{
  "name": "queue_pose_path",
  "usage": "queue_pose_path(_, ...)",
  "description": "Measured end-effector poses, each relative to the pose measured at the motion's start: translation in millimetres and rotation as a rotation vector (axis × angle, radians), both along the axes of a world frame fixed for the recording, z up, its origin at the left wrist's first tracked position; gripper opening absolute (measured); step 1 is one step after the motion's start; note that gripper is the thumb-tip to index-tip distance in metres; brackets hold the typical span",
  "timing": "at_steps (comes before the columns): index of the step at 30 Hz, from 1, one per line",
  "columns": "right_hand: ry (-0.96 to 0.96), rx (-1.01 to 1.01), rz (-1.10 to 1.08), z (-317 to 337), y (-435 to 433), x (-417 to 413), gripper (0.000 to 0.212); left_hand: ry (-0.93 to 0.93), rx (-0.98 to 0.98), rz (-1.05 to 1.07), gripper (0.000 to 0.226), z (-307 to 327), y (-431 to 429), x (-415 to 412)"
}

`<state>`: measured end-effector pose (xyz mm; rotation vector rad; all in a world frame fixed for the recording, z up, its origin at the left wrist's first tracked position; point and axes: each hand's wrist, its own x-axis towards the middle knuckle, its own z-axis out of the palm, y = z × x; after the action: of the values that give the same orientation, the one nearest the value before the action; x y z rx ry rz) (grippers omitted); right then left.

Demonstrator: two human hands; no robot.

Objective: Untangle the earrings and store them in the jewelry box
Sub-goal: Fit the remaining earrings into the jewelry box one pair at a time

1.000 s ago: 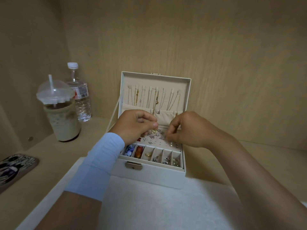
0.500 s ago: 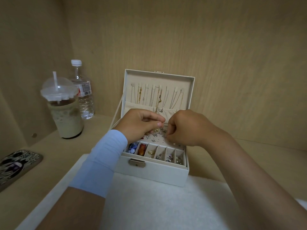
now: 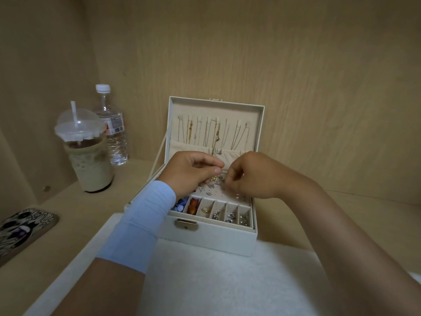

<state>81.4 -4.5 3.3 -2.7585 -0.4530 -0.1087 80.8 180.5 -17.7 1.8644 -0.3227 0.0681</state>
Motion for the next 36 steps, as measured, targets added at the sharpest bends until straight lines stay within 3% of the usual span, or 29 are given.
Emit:
queue_pose_path(3,-0.101,0.295,0.056,7,-8,1,0.002,-0.02,-0.007,-0.006,0.019,5,-3,-3)
queue_pose_path(5,-0.095,0.432,0.127,14,-11,-4,0.011,-0.042,-0.008,-0.006,0.021,10,-4,-6)
queue_pose_path(13,-0.126,0.506,0.124,12,-11,-7,0.013,-0.042,-0.003,0.004,0.018,13,-5,-10)
queue_pose_path(18,-0.11,0.366,0.095,11,-10,-10,0.007,-0.091,0.122,-0.004,0.012,5,-2,-4)
queue_pose_path(22,-0.045,0.086,0.0,6,-7,-9,0.005,-0.209,0.57,0.011,0.023,-3,1,-1)
queue_pose_path(24,-0.032,0.017,-0.025,2,-2,-10,0.007,-0.191,0.682,-0.021,0.032,-4,2,0)
queue_pose_path(36,-0.053,-0.137,-0.036,5,5,-15,0.007,-0.132,0.679,-0.1,0.028,-1,-2,-5)
